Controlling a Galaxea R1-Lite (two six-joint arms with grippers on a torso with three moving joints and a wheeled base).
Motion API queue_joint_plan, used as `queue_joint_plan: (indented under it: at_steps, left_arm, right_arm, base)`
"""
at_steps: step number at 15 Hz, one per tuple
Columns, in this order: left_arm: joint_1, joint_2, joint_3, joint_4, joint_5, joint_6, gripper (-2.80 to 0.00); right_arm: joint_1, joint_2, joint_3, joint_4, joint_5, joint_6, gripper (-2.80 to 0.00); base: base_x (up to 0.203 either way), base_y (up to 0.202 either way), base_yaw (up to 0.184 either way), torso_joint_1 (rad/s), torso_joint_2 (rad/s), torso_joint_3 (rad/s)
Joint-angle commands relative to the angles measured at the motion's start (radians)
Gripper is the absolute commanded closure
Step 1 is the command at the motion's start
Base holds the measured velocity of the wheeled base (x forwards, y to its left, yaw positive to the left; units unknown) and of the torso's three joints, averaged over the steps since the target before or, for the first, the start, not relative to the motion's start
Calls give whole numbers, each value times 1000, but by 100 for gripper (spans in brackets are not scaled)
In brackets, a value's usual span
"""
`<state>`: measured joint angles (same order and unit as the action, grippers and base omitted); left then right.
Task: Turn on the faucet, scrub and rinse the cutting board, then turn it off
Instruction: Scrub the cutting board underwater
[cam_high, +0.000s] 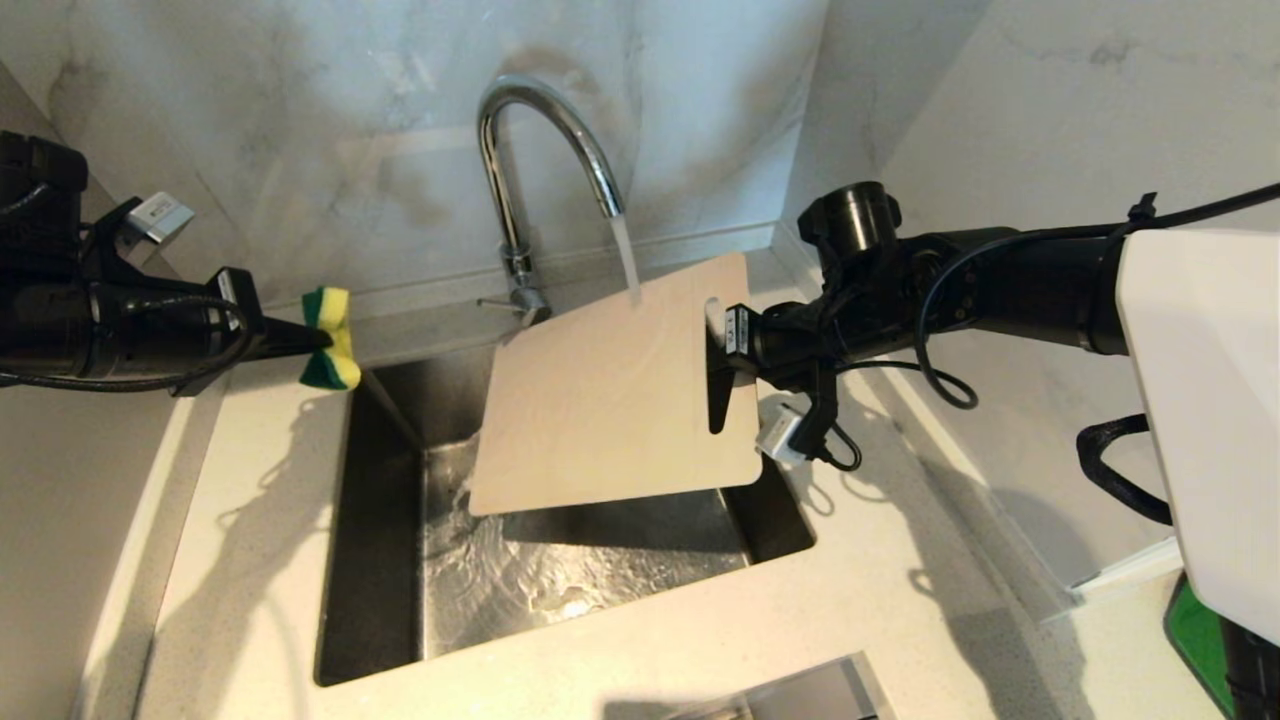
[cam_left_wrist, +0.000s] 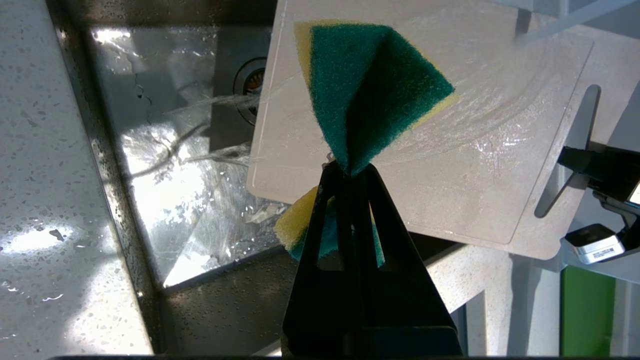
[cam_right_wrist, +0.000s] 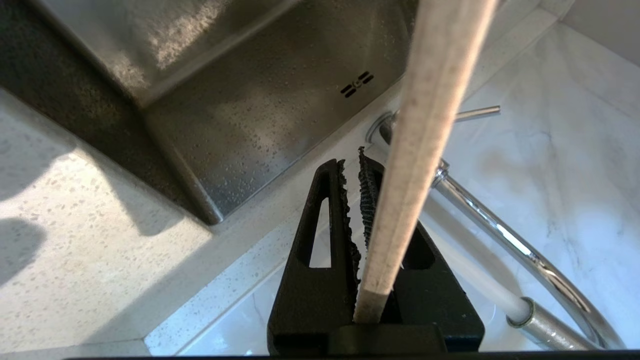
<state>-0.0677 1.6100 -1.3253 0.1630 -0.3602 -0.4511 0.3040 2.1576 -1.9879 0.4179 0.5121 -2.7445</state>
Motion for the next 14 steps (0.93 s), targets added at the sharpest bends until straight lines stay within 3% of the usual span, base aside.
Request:
queue_joint_plan:
  at_steps: [1, 9, 14]
  left_arm:
    - [0, 4, 0, 1, -2, -3, 0]
    - [0, 4, 0, 1, -2, -3, 0]
    - [0, 8, -1, 0, -2, -21, 0]
  right_arm:
    - [-2, 2, 0, -2, 3, -16, 0]
    - [2, 2, 0, 2, 5, -16, 0]
    - [70, -31, 0, -2, 5, -16, 0]
  base:
    - [0, 0, 0, 0, 0, 0]
    - [0, 0, 0, 0, 0, 0]
    - [0, 0, 0, 0, 0, 0]
